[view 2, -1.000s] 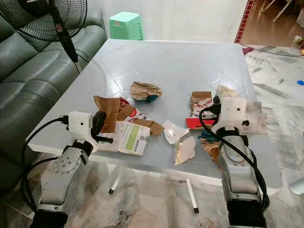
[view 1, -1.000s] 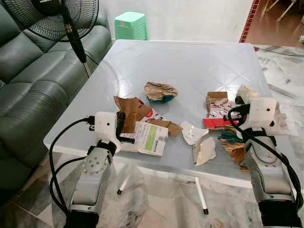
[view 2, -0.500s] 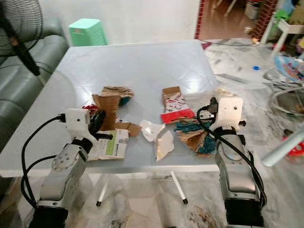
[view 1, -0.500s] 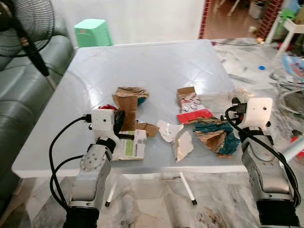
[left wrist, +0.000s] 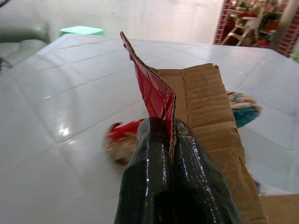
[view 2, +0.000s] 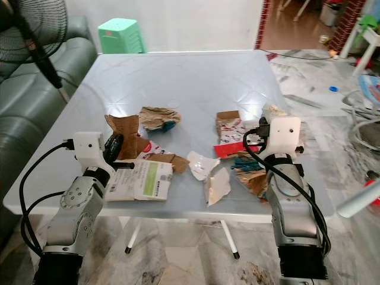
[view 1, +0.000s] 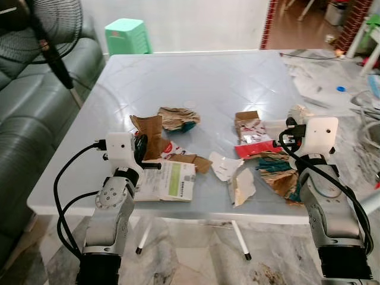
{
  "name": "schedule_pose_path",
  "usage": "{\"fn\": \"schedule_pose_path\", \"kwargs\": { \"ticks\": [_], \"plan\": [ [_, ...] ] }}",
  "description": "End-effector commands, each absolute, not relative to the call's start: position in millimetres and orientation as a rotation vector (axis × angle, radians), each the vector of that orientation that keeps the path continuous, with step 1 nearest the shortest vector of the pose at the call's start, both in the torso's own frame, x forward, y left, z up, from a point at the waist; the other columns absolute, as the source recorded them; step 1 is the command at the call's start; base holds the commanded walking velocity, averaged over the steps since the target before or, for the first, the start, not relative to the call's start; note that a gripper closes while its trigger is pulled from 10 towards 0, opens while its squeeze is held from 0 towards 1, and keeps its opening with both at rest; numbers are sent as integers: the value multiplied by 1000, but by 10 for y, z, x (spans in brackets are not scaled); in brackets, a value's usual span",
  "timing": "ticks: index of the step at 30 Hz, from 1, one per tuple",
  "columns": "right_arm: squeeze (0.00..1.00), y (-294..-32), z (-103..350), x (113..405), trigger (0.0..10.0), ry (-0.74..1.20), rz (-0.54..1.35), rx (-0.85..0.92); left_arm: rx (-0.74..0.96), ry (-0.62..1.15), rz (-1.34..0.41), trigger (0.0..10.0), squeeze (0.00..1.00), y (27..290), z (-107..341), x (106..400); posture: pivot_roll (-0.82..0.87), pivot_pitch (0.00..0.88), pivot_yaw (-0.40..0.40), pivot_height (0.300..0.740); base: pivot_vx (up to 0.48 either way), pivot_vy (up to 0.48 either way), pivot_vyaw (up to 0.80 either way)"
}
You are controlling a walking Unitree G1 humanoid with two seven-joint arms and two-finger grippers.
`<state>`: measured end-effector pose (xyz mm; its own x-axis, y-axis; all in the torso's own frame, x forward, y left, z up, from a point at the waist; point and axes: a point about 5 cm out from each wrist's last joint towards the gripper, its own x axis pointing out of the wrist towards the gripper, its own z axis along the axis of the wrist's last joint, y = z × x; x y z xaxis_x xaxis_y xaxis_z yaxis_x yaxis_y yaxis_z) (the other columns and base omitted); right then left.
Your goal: Picking trash to rubbish bin
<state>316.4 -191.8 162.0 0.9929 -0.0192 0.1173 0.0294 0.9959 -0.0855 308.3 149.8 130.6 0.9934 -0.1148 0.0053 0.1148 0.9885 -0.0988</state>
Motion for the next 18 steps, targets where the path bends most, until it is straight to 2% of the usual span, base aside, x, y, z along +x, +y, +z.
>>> {"fn": "schedule_pose_path", "kwargs": {
  "ticks": [1,18],
  "plan": [
    [0,-1903,1703,3160,10000,-144,-17,-84,-84,-1,-109,10000,0,1507,1312,3090,-67,24,29,740,0,0,0],
    [0,-1903,1705,3155,10000,-136,-9,-81,-87,15,-94,10000,0,1508,1278,3097,-75,27,28,740,0,0,0]
  ]
}}
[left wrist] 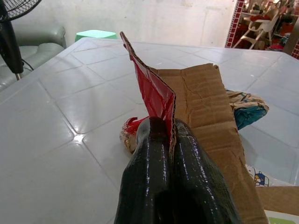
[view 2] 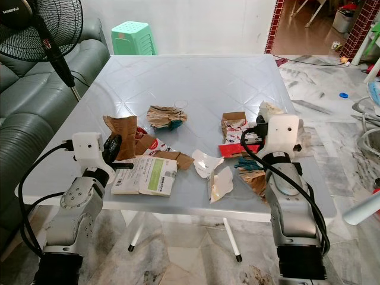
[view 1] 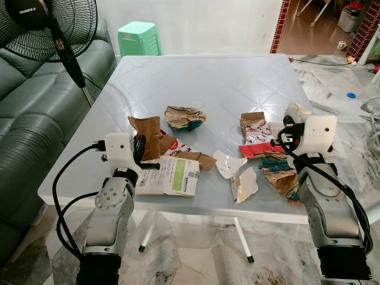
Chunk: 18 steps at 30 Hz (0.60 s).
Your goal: Picking trash to rubbish bin
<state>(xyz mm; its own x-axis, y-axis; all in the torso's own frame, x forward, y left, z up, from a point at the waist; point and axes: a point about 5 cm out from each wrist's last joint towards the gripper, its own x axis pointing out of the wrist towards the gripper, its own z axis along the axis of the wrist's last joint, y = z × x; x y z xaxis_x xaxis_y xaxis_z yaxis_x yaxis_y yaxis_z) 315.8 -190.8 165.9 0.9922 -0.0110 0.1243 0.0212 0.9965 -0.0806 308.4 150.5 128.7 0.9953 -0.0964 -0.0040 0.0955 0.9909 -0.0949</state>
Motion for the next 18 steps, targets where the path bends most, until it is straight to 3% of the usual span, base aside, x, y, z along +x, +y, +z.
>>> {"fn": "schedule_pose_path", "kwargs": {
  "ticks": [1,4,18],
  "plan": [
    [0,-1903,1705,3155,10000,-136,-9,-81,-87,15,-94,10000,0,1508,1278,3097,-75,27,28,740,0,0,0],
    [0,-1904,1709,3162,10000,-136,-7,-82,-89,17,-95,10000,0,1503,1276,3102,-76,25,27,740,0,0,0],
    [0,-1900,1715,3172,10000,-135,-6,-80,-106,14,-97,10000,0,1491,1272,3106,-79,22,27,740,-356,0,0]
  ]
}}
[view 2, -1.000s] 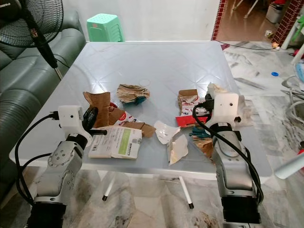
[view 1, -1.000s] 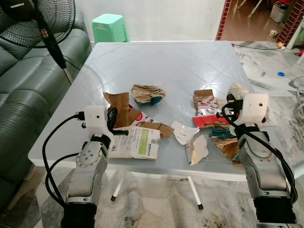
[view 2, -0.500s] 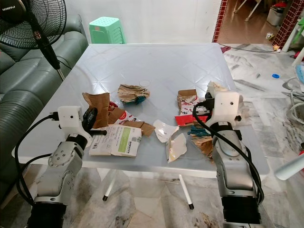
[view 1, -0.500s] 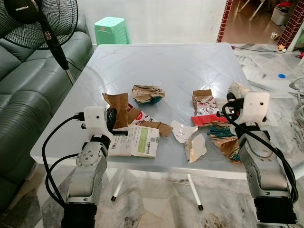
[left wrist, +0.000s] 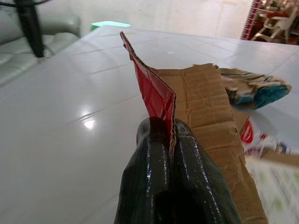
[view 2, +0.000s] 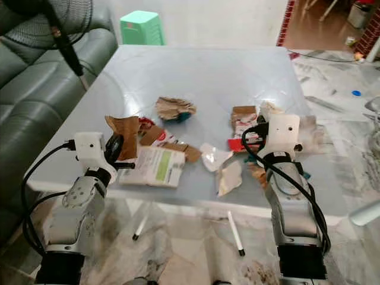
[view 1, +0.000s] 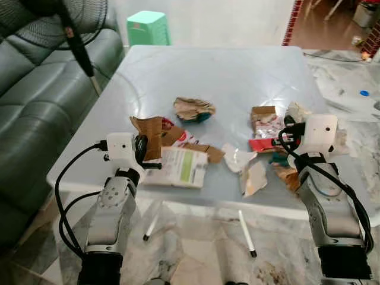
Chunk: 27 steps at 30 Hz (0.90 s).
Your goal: Picking trash to rubbish bin
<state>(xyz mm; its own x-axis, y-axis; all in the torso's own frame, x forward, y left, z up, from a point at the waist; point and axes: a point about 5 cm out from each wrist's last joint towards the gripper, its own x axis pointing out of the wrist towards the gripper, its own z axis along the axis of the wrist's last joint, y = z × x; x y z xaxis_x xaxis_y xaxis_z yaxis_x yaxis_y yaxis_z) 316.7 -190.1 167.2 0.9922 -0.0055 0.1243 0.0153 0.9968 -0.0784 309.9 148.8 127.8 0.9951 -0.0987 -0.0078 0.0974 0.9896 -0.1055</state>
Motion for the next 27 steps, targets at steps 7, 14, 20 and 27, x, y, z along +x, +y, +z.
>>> {"fn": "schedule_pose_path", "kwargs": {
  "ticks": [7,14,20,27],
  "plan": [
    [0,-1901,1718,3179,10000,-137,-8,-78,-109,16,-99,10000,0,1488,1270,3107,-78,19,28,740,-293,0,0],
    [0,-1906,1722,3184,10000,-138,-11,-80,-110,15,-100,10000,0,1483,1274,3114,-78,20,29,740,-289,0,0],
    [0,-1912,1722,3184,10000,-138,-12,-81,-112,18,-105,10000,0,1470,1269,3115,-81,16,29,740,-311,0,0],
    [0,-1914,1728,3185,10000,-140,-13,-83,-107,16,-111,10000,0,1462,1269,3122,-83,12,29,740,-378,0,0]
  ]
}}
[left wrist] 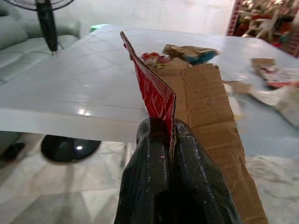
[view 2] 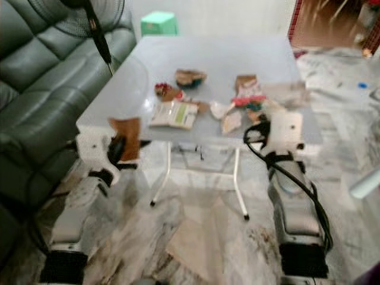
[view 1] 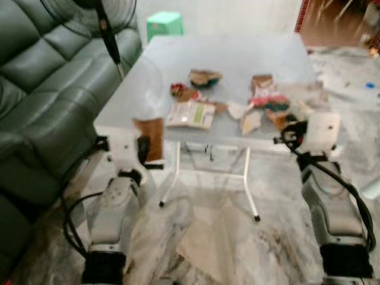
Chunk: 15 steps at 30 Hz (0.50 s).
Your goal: Picking trash to rubbish bin
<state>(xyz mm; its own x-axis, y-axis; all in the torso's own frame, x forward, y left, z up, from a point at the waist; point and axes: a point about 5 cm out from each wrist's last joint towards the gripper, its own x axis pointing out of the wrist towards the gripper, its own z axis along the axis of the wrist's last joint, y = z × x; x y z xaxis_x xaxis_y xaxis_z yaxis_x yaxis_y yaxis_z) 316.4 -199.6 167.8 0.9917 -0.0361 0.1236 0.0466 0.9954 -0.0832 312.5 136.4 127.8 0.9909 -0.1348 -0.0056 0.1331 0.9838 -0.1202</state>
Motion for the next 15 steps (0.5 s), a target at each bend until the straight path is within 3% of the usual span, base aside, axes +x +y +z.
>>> {"fn": "schedule_pose_path", "kwargs": {
  "ticks": [1,4,15],
  "plan": [
    [0,-1914,1729,3185,10000,-140,-13,-83,-106,17,-111,10000,0,1462,1267,3123,-83,12,29,740,-296,0,0],
    [0,-1915,1729,3187,10000,-141,-13,-83,-107,17,-111,10000,0,1462,1266,3124,-84,11,30,740,-298,0,0],
    [0,-1913,1708,3189,10000,-130,-18,-80,-97,17,-99,10000,0,1479,1253,3125,-85,14,31,740,0,0,0]
  ]
}}
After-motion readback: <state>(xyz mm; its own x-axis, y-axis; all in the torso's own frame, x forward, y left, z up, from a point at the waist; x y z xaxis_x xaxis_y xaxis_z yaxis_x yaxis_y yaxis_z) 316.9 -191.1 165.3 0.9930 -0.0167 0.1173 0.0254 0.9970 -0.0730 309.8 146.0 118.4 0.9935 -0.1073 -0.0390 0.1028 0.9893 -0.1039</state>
